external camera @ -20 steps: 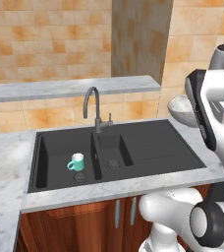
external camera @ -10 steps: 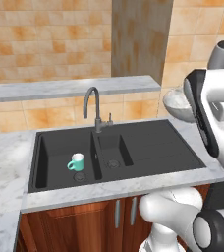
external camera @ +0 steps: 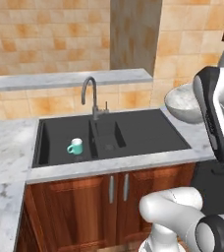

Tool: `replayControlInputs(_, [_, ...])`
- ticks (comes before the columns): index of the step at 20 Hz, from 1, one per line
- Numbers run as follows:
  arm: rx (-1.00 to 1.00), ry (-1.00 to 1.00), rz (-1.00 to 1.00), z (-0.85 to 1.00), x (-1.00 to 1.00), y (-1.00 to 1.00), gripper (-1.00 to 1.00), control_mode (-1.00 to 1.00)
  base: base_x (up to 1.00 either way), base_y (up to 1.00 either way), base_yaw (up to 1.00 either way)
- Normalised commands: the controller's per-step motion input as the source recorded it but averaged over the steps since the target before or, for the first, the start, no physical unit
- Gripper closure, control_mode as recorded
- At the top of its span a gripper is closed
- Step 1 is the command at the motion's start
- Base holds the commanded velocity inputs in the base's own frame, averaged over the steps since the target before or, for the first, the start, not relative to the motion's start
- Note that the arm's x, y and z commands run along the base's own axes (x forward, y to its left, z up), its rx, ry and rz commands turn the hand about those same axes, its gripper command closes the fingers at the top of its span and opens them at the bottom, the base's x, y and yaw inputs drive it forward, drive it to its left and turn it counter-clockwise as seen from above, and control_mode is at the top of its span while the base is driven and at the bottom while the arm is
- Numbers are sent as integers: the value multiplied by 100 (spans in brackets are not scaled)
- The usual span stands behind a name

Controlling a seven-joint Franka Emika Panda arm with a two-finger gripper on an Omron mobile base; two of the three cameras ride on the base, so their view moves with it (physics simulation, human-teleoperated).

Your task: Pick the mug and place it in the sink. Pick the bowl and place it in the open cabinet and then close the cabinet.

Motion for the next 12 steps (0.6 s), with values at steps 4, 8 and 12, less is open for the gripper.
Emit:
replayControlInputs(4, [0,0,0,0,0,0,100,100,-100,0,-8])
replayControlInputs(8, [0,0,0,0,0,0,100,100,-100,-1,-28])
replayControlInputs(12, [0,0,0,0,0,0,100,100,-21,-60,-23])
